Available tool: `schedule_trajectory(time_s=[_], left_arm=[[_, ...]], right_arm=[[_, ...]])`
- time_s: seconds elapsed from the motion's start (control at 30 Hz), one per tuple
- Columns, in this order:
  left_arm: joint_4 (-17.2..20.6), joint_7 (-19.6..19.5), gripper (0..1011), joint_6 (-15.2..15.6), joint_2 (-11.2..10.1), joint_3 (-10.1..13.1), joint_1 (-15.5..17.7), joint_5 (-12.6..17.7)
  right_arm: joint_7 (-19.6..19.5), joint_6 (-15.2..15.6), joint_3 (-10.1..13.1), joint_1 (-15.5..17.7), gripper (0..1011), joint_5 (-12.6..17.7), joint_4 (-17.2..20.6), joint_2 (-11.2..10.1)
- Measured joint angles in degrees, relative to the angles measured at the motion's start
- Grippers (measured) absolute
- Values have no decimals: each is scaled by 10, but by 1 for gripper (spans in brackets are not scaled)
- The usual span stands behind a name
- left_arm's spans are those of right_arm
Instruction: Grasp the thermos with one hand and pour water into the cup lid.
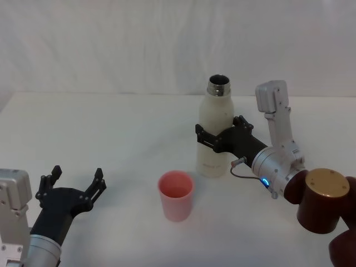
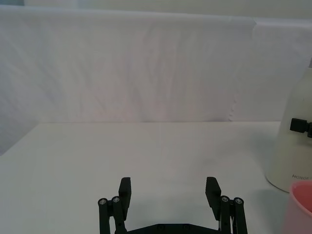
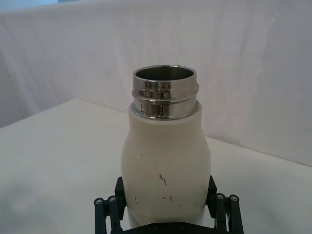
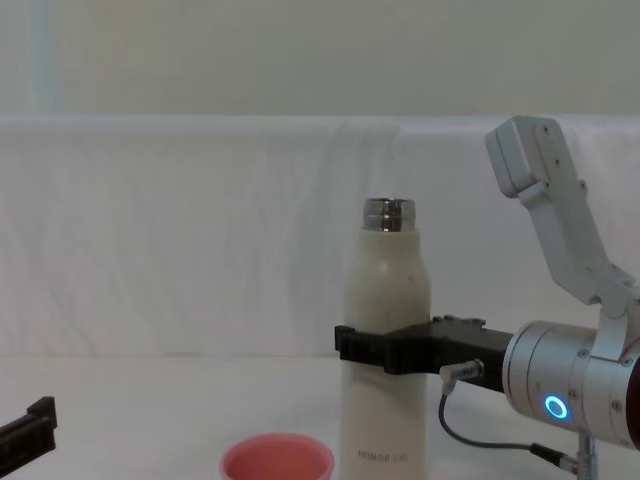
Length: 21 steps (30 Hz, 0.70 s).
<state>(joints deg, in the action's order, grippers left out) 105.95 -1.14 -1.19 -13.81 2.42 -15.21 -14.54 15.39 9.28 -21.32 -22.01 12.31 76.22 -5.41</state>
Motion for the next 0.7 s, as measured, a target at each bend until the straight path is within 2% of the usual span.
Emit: schedule_trajectory(time_s=[0.1, 0.7], left_arm=[[0, 0, 1001, 0, 0, 0, 0, 0], [0, 0, 1001, 0, 0, 0, 0, 0]], right_arm=[[0, 1, 0, 0, 1003, 0, 0, 0], [1, 1, 0, 1, 1003, -1, 0, 0]])
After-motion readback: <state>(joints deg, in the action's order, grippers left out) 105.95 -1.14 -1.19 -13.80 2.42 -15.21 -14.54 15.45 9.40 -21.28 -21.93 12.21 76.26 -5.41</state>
